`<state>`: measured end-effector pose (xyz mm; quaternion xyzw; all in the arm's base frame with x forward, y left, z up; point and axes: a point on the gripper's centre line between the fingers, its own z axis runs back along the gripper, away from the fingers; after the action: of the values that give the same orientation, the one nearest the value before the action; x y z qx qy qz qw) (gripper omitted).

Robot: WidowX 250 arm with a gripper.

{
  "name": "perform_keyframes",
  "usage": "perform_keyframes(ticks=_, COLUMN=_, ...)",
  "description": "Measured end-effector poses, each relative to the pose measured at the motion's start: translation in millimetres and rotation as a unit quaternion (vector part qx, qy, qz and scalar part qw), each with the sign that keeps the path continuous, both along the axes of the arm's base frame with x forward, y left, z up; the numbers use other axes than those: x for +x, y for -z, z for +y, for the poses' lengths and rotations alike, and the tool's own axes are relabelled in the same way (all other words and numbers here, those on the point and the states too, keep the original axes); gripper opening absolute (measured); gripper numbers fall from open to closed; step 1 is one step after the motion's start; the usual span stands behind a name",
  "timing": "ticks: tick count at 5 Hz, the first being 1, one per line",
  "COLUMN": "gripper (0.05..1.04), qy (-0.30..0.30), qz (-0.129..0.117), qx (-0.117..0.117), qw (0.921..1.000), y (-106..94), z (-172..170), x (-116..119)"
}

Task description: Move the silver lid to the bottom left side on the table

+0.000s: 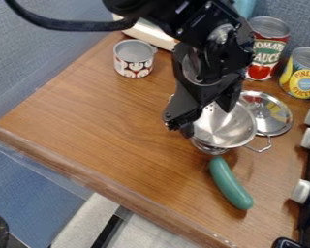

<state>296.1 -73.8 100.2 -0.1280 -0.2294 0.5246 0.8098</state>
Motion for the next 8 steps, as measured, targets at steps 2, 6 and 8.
perform_keyframes(ticks=2, gripper=1.001, qy=0.028, qz=0.022, qx=0.003, qw=0.9994, y=5.9, z=4, x=0)
perform_keyframes(ticks=6, gripper=1.001, qy=0.148, qz=0.065, qx=0.053, qw=0.9853, y=-35.0, z=-14, x=77)
perform_keyframes(ticks=8, gripper=1.001, qy=0.209, qz=0.098, qx=0.079, qw=0.9697, y=-6.6, z=-26, x=121)
